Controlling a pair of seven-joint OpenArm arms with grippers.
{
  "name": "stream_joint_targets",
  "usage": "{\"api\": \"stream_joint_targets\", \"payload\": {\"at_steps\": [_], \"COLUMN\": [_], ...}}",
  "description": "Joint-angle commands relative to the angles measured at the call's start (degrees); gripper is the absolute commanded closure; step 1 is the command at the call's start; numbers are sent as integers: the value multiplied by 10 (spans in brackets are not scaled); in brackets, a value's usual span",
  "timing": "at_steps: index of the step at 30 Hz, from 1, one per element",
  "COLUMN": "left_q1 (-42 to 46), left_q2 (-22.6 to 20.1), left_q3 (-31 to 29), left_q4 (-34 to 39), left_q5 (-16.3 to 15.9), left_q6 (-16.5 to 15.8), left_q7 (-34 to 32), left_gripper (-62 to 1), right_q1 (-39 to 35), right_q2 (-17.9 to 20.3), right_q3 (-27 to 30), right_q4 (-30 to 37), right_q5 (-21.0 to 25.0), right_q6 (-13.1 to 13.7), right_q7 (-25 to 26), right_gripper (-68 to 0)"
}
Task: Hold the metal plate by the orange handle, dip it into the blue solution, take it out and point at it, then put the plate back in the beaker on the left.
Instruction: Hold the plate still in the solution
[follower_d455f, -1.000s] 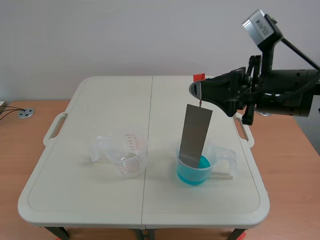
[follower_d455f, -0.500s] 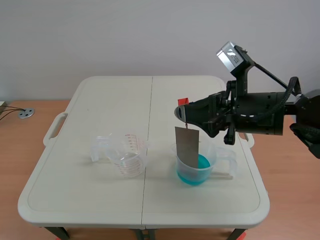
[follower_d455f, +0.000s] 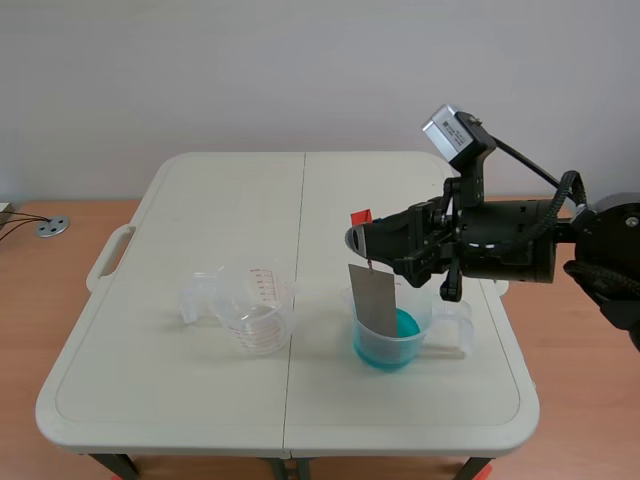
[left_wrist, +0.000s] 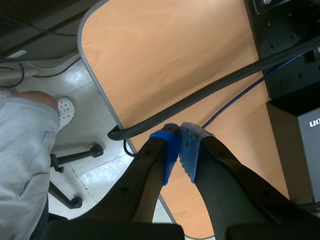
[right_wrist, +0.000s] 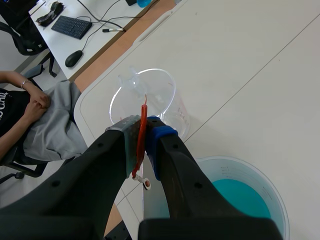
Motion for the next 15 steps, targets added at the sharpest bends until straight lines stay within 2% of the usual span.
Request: {"api": "stream_joint_targets", "payload": {"at_steps": [1,15], "left_q1": [-1,-8], "left_q2": [1,1], "left_q3": [-3,-3], "left_q4": [4,4], "left_q5": [-2,-1], "left_q6": [-1,-1], "left_q7": [-3,-1], "left_gripper": [-30,-30], "right_q1": [7,7], "right_q2": [3,3], "right_q3": [2,2], "right_q4": [2,2], "right_q5": [-3,-3], "right_q6": [7,7], "right_q7": [-2,-2], "right_gripper": [-11,-11]}}
